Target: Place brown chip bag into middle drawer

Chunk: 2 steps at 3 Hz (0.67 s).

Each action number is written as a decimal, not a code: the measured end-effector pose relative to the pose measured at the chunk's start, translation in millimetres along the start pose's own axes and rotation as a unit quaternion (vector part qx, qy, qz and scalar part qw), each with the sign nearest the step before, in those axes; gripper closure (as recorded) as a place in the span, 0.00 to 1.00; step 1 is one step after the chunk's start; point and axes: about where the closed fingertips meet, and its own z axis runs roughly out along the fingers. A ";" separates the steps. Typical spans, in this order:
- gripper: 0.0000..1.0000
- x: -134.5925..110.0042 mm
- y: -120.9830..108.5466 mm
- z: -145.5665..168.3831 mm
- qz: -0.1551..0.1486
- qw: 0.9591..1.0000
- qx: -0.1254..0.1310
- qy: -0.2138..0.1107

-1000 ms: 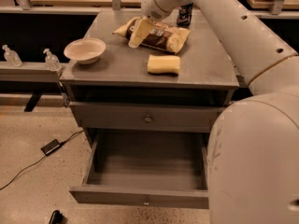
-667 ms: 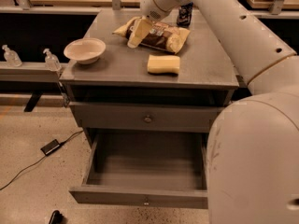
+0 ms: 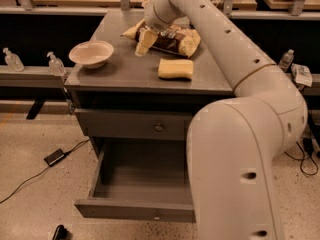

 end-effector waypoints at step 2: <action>0.49 42.4 -13.3 42.4 0.019 0.999 0.017 0.045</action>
Offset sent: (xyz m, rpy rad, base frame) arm 0.0786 -0.0346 -0.0442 -0.0361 0.0019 -0.1587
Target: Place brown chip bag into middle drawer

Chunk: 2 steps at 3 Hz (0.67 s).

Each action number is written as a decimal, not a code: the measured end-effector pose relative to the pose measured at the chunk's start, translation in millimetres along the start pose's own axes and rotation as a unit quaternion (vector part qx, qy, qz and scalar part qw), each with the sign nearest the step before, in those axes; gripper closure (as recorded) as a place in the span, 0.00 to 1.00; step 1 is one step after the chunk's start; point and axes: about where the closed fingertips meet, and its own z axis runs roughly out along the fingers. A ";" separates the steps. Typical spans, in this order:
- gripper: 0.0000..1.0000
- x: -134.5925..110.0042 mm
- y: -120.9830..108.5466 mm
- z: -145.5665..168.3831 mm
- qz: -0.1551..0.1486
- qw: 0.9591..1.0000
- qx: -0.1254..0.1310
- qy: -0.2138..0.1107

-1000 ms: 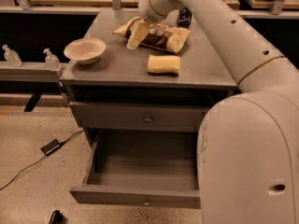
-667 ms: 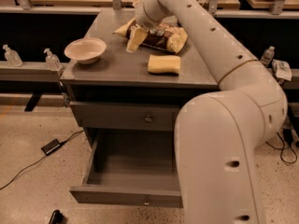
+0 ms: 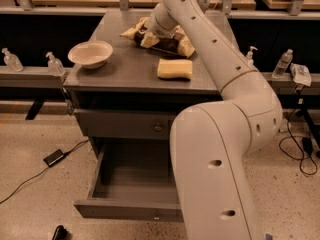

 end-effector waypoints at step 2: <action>1.00 16.5 -12.8 5.6 0.007 1.000 0.019 -0.002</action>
Offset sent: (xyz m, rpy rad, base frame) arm 0.0268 -0.0245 -0.0010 0.0186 -0.0359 -0.0346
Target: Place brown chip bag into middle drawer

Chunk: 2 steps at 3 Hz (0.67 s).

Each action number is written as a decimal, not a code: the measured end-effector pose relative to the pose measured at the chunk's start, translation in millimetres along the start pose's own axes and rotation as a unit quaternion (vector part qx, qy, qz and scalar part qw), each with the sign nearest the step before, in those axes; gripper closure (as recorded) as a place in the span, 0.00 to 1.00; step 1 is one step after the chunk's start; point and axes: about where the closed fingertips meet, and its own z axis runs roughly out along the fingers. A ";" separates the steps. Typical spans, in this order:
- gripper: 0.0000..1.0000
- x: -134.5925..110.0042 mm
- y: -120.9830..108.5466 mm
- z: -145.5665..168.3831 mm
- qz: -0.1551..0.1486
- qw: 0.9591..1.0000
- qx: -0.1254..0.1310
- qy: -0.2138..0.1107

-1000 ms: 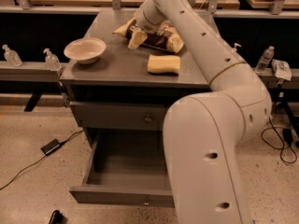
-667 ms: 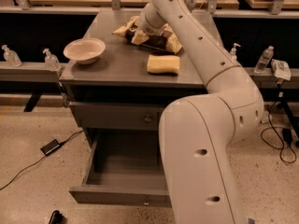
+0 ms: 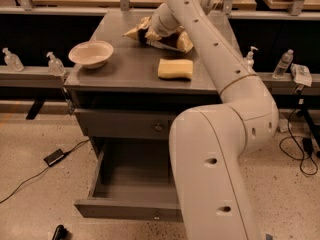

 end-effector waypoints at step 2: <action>1.00 -20.2 -45.8 -48.0 -0.026 0.996 0.062 -0.061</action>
Offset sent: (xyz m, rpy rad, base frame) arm -0.0045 -0.0456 0.1747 0.1706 -0.3932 0.1172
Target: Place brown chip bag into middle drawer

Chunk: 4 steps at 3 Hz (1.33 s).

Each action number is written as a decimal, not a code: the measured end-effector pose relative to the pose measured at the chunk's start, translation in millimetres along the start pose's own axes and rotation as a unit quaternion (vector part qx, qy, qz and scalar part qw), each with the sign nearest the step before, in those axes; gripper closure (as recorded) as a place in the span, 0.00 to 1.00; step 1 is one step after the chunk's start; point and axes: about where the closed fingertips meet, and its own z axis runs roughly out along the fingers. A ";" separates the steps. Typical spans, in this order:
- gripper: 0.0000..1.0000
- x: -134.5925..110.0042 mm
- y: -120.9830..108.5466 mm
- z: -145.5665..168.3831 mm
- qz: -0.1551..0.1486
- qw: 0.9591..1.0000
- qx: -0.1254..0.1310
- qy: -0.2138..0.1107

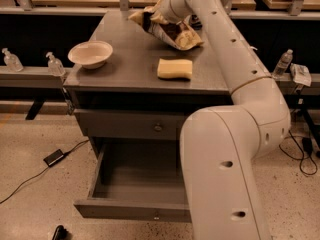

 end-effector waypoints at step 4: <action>1.00 -88.0 -60.1 -92.0 -0.075 0.985 0.081 -0.132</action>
Offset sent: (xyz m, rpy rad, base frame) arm -0.0592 -0.0149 0.1752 0.1264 -0.3761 0.1785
